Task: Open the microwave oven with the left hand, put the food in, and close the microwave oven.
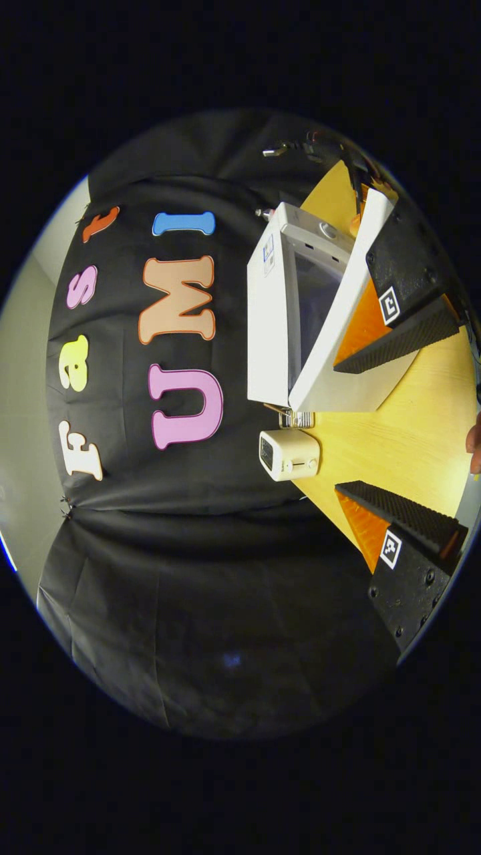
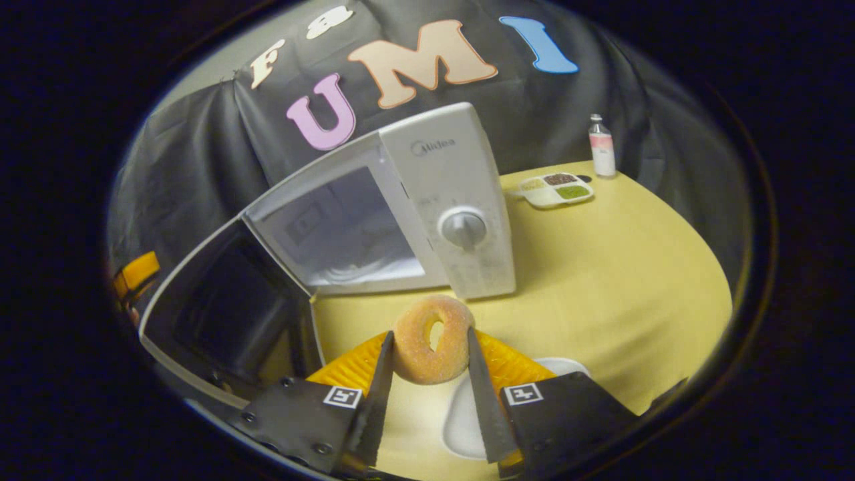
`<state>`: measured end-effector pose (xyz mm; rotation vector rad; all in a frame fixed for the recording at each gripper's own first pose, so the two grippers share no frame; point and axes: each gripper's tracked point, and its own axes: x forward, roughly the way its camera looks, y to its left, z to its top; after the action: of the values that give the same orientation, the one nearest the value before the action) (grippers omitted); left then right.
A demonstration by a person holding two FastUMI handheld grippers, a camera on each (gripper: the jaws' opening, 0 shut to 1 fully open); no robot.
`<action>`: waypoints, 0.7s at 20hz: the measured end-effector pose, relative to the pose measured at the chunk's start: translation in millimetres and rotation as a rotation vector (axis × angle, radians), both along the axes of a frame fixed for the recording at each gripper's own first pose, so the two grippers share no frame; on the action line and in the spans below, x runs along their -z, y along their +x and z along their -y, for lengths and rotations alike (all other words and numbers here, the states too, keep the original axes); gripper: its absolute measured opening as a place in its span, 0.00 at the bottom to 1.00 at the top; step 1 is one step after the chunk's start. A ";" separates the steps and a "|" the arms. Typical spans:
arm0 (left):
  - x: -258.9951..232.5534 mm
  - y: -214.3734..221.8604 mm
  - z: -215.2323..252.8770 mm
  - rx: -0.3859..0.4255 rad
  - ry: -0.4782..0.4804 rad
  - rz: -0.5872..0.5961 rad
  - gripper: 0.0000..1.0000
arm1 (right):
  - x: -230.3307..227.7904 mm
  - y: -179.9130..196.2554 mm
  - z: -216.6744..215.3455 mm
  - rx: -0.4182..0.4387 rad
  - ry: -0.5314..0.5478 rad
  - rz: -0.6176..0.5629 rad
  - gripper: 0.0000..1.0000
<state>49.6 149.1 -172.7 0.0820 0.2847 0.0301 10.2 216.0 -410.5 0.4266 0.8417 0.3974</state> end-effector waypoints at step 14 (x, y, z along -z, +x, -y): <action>4.5 10.9 -40.0 0.032 0.076 -0.013 0.93 | -24.3 58.7 -94.6 0.186 0.313 -0.115 0.55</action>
<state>60.5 189.1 -177.1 0.1621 0.2947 0.0082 68.9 310.5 -386.2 0.8185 0.8456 0.3341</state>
